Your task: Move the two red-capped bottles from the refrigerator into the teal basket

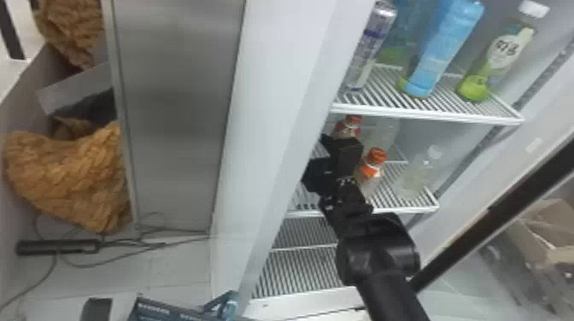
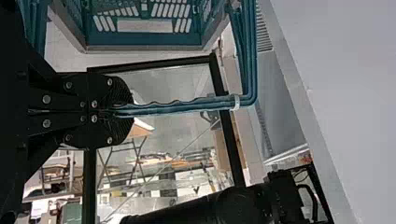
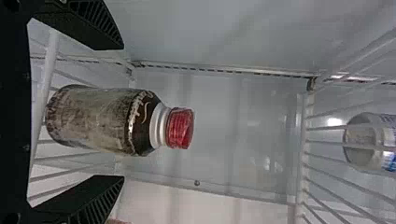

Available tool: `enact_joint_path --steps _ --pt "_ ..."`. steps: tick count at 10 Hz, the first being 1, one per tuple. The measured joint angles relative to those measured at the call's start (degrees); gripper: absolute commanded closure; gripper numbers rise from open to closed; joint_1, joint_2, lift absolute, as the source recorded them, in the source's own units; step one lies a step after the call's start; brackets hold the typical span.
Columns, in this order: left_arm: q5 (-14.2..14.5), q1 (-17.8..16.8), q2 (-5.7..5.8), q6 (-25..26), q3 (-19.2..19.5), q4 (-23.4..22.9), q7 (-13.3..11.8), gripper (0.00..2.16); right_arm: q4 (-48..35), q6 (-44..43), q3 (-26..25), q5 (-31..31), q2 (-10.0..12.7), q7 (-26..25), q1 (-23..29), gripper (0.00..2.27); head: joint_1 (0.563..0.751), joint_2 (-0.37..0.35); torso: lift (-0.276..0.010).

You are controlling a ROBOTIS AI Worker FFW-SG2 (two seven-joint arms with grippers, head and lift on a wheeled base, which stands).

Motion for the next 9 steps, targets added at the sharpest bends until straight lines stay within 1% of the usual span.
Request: enact_joint_path --steps 1,2,3,4,5,6,7,8,9 --pt "-0.02 -0.02 0.0 0.0 0.0 0.09 0.0 1.17 1.06 0.0 0.55 -0.2 0.0 -0.45 -0.79 0.0 0.695 -0.35 -0.224" --pt "-0.02 -0.04 0.0 0.0 0.0 0.12 -0.02 1.17 2.03 0.43 1.05 -0.56 0.0 -0.64 -1.63 0.18 0.695 -0.35 -0.224" --pt "-0.02 -0.08 0.0 0.0 0.0 0.21 -0.08 1.17 2.92 1.02 1.42 -0.86 0.0 -0.82 -2.62 0.41 0.695 -0.35 -0.224" --pt "-0.02 -0.15 -0.01 0.0 0.0 0.3 -0.14 1.17 3.62 1.22 1.62 -1.04 0.0 -1.22 -3.57 0.52 0.695 -0.35 -0.224" --pt "-0.02 -0.25 -0.01 0.0 -0.04 0.4 -0.18 1.17 4.35 1.25 2.07 -1.28 -0.01 -1.78 -4.5 0.5 0.695 -0.35 -0.224" --pt "-0.03 -0.39 -0.01 0.0 -0.16 0.52 -0.18 1.17 5.01 1.28 2.77 -1.37 -0.05 -2.42 -5.36 0.54 0.695 -0.35 -0.224" --pt "-0.03 -0.52 -0.02 0.0 -0.29 0.64 -0.18 1.17 5.54 1.28 3.34 -1.39 -0.08 -2.69 -6.07 0.66 0.695 -0.35 -0.224" --pt "-0.03 -0.58 -0.01 0.0 -0.33 0.69 -0.24 1.17 5.84 1.54 3.66 -1.46 -0.09 -2.81 -6.44 0.73 0.695 -0.35 -0.224" --pt "-0.03 -0.59 -0.01 -0.01 -0.28 0.77 -0.26 1.17 5.83 2.62 3.75 -1.98 -0.09 -3.07 -6.6 0.73 0.695 -0.35 -0.224"
